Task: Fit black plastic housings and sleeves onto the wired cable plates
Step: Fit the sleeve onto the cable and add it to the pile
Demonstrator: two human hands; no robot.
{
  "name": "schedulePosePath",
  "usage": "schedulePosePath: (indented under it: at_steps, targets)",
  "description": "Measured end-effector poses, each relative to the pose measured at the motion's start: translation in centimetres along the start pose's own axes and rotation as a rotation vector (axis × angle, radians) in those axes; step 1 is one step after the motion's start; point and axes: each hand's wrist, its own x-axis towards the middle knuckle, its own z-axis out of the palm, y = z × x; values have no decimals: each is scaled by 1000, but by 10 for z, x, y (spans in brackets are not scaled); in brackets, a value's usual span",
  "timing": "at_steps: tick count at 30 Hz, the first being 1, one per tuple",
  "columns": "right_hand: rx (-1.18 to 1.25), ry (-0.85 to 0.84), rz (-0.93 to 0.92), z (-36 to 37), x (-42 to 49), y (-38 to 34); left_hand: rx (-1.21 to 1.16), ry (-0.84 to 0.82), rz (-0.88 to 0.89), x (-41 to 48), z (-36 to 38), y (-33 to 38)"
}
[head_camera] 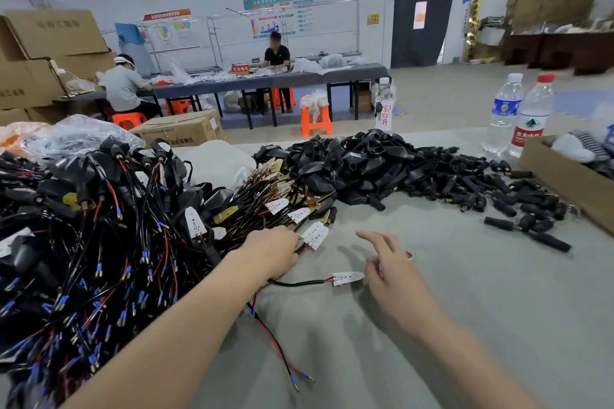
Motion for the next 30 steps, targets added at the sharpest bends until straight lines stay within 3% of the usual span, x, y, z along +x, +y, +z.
schedulePosePath:
  at_steps: [5,10,15,25,28,30]
  targets:
    - [1,4,-21,-2,-2,1,-76,228,-106,-13,-12,-8]
    - [-9,2,-37,4,-1,-3,17,-45,-123,-33,-27,-40]
    - [10,-19,-56,14,1,-18,-90,110,57,-38,-8,-23]
    - [-20,5,-6,-11,-5,-7,343,223,-16,-7,26,12]
    - [-11,24,11,-19,-7,0,319,272,-62,-4,25,19]
    - [-17,27,11,-22,-9,5,172,349,-122,-5,19,19]
